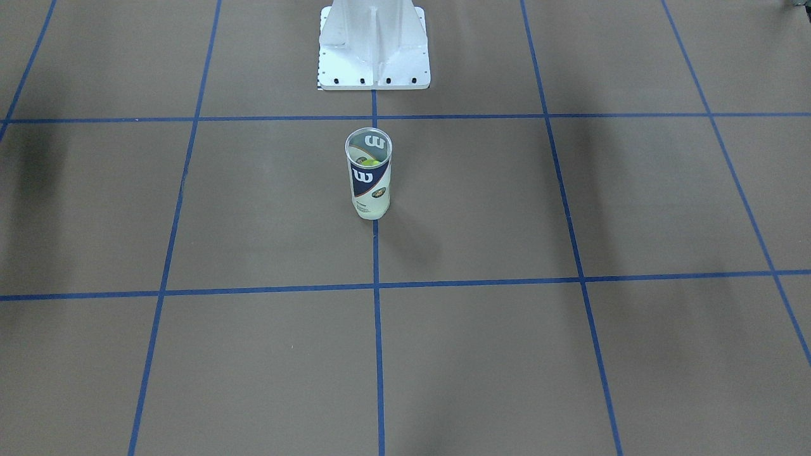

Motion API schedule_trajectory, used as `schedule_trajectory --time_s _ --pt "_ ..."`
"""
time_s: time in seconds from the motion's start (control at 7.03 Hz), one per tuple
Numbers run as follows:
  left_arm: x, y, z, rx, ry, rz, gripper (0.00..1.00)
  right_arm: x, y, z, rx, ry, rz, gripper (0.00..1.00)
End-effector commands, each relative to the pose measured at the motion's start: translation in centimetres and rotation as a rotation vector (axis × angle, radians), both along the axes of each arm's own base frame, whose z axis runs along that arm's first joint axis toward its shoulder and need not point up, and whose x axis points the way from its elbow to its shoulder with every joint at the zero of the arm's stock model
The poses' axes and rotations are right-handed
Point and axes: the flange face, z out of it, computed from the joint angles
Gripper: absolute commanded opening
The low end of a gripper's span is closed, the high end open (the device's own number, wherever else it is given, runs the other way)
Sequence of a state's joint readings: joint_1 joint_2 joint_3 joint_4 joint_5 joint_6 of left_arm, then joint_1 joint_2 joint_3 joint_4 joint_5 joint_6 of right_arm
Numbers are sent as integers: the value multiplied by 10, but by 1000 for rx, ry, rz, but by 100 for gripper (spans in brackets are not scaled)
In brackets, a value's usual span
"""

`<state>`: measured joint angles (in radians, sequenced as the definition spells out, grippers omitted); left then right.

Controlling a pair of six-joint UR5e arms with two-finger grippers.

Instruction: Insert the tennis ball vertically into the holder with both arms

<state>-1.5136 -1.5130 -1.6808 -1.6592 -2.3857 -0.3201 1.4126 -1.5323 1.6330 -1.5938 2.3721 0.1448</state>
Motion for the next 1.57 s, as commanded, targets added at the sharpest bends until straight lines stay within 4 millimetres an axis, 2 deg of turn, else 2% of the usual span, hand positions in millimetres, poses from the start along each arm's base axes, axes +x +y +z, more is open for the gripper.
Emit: schedule_trajectory --time_s 0.0,0.14,0.28,0.43,0.71,1.0,1.28,1.42 --pt "1 -1 -6 10 6 2 99 0 0 -3 2 -6 1 100" --pt "2 -14 -18 35 3 2 99 -1 2 -4 -2 -18 2 100" --pt "2 -16 -25 47 6 3 99 -2 3 -9 0 -31 0 100" --pt "3 -15 -24 46 10 3 99 -2 1 -7 3 -26 1 100" --pt "3 -14 -23 44 13 4 99 -2 -4 -16 21 -28 1 100" --pt "3 -10 -19 36 14 5 99 -1 0 -21 30 -34 3 100" --pt "3 -10 -12 27 12 5 99 -2 0 -16 22 -30 1 100" --pt "2 -10 -19 39 14 4 99 -1 1 -13 17 -24 1 100"
